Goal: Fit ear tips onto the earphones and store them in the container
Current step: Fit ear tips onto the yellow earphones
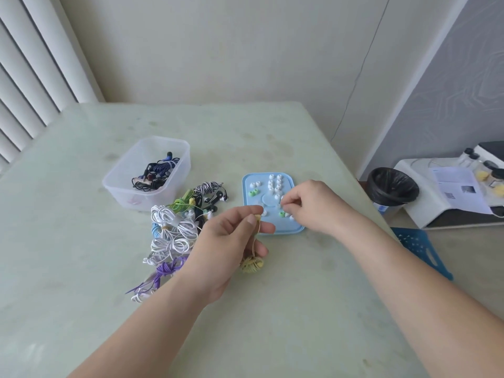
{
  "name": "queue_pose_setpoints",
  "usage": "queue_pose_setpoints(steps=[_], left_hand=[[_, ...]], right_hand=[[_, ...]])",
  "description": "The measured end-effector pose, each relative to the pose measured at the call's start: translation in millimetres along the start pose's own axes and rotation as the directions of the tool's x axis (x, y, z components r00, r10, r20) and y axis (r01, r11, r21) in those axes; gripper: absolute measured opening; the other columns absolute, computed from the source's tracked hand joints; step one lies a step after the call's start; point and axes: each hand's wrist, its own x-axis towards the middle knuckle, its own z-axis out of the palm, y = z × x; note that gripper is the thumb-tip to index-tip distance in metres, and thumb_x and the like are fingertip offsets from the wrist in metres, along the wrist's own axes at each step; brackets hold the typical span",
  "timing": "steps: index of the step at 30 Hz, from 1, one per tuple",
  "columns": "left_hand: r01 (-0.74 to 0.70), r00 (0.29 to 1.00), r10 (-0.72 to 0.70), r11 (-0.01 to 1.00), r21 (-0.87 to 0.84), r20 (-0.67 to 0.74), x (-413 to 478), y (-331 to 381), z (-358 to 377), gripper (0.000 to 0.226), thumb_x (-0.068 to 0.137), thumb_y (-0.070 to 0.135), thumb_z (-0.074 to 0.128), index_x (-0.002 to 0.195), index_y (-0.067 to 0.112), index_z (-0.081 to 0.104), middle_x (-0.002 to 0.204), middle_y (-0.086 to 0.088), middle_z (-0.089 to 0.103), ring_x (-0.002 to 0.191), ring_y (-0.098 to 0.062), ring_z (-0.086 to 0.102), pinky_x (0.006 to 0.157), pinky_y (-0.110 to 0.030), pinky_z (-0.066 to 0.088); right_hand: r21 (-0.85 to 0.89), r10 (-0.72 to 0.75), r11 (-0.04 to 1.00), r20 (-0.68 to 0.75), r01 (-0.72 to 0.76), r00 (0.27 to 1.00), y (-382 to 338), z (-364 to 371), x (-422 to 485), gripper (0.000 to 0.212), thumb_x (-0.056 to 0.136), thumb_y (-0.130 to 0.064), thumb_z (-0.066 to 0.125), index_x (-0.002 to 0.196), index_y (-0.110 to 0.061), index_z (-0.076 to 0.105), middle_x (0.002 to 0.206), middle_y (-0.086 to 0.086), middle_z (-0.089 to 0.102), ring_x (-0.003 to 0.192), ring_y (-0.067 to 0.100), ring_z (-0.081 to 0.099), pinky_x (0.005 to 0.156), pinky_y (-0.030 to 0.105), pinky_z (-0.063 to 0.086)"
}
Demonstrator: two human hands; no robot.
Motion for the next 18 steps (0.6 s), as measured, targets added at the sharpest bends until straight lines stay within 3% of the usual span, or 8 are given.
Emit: queue_pose_setpoints(steps=[1,4,8,11,13,15,18], left_hand=[[-0.005,1.000,0.005,1.000,0.000,0.001,1,0,1,0.021,0.108,0.016,0.052,0.124,0.014,0.067,0.103,-0.010,0.079,0.062,-0.022,0.064,0.062,-0.031,0.048],[-0.015,1.000,0.015,0.999,-0.028,0.000,1,0,0,0.019,0.105,0.020,0.058,0.119,0.011,0.068,0.104,-0.010,0.079,0.066,-0.023,0.069,0.065,-0.032,0.053],[-0.036,0.999,0.035,0.997,-0.065,-0.013,0,-2,-5,0.019,0.097,0.020,0.070,0.106,0.004,0.069,0.104,-0.013,0.079,0.068,-0.024,0.070,0.064,-0.033,0.053],[-0.066,0.998,0.065,0.993,-0.098,-0.019,0,-4,-6,0.023,0.090,0.015,0.077,0.108,0.004,0.068,0.089,-0.016,0.075,0.063,-0.026,0.066,0.063,-0.033,0.052],[-0.090,0.996,0.088,0.990,-0.108,-0.024,-2,-5,-7,0.027,0.084,0.016,0.082,0.105,0.007,0.069,0.080,-0.015,0.070,0.060,-0.027,0.064,0.067,-0.038,0.050],[-0.113,0.994,0.111,0.986,-0.125,-0.023,-3,-6,-7,0.024,0.080,0.013,0.087,0.097,0.013,0.070,0.076,-0.016,0.066,0.057,-0.026,0.063,0.069,-0.045,0.049],[-0.131,0.991,0.128,0.977,-0.170,-0.028,-5,-5,-8,0.023,0.073,0.010,0.087,0.088,0.017,0.071,0.069,-0.013,0.062,0.054,-0.024,0.062,0.071,-0.051,0.048]], right_hand=[[-0.017,0.003,1.000,0.010,-0.003,1.000,0,0,0,0.015,0.087,-0.006,0.057,0.089,-0.005,0.072,0.087,0.018,0.070,0.062,0.018,0.045,0.059,0.032,0.043],[-0.023,0.004,1.000,0.002,-0.004,1.000,-1,-1,-2,0.017,0.090,-0.010,0.061,0.084,-0.014,0.076,0.084,0.004,0.074,0.074,0.026,0.066,0.070,0.034,0.056],[0.111,-0.010,0.994,-0.055,0.016,0.998,-4,-7,-7,0.014,0.091,-0.015,0.068,0.082,-0.026,0.069,0.081,-0.011,0.069,0.066,0.004,0.062,0.067,0.024,0.051],[0.212,-0.023,0.976,-0.150,0.055,0.988,-11,-19,-13,0.011,0.091,-0.015,0.071,0.087,-0.025,0.071,0.081,-0.010,0.070,0.061,0.000,0.060,0.063,0.012,0.048],[0.407,-0.011,0.910,-0.163,0.078,0.986,-19,-24,-21,0.010,0.089,-0.010,0.074,0.088,-0.020,0.073,0.083,-0.003,0.074,0.071,0.014,0.070,0.066,0.023,0.054],[0.620,0.001,0.780,-0.146,0.091,0.989,-29,-20,-29,0.011,0.085,-0.003,0.077,0.089,-0.013,0.073,0.082,0.006,0.075,0.073,0.024,0.072,0.061,0.032,0.054],[0.778,0.010,0.620,-0.132,0.097,0.991,-42,-3,-35,0.020,0.082,0.006,0.078,0.096,-0.007,0.073,0.084,0.011,0.074,0.074,0.023,0.073,0.062,0.029,0.055]])
